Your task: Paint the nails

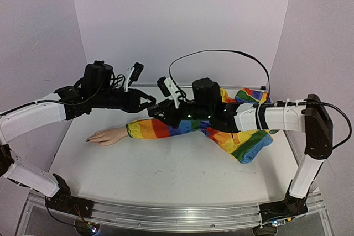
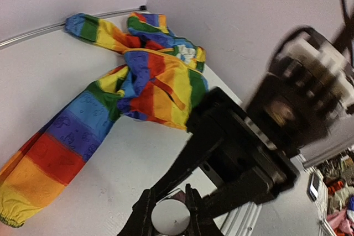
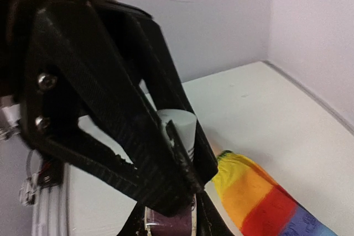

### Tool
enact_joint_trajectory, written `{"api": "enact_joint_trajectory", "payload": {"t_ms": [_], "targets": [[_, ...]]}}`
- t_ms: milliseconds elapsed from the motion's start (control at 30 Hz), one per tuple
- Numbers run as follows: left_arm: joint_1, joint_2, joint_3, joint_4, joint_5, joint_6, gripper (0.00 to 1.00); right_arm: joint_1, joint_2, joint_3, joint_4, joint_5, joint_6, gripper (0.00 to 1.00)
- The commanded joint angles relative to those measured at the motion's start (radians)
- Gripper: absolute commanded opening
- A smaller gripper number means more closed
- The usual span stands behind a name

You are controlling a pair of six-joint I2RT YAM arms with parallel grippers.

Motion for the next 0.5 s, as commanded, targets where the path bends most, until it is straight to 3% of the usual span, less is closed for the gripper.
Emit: {"api": "enact_joint_trajectory", "payload": {"t_ms": [0, 100, 200, 267, 400, 467], "targets": [[-0.040, 0.008, 0.009, -0.020, 0.416, 0.097, 0.12, -0.087, -0.056, 0.125, 0.199, -0.766, 0.085, 0.00], [-0.040, 0.015, 0.009, -0.031, 0.479, 0.110, 0.12, -0.089, -0.032, 0.178, 0.206, -0.890, 0.145, 0.00], [-0.040, -0.007, 0.009, -0.036, 0.453, 0.119, 0.13, -0.089, -0.047, 0.157, 0.208, -0.839, 0.154, 0.00], [-0.040, -0.030, 0.018, -0.045, 0.387, 0.118, 0.21, -0.091, -0.071, 0.114, 0.207, -0.765, 0.143, 0.00], [-0.038, -0.104, 0.033, -0.083, 0.251, 0.120, 0.60, -0.092, -0.126, 0.026, 0.195, -0.629, 0.112, 0.00], [-0.037, -0.141, 0.029, -0.091, 0.188, 0.114, 0.75, -0.092, -0.147, -0.010, 0.173, -0.575, 0.093, 0.00]]}}
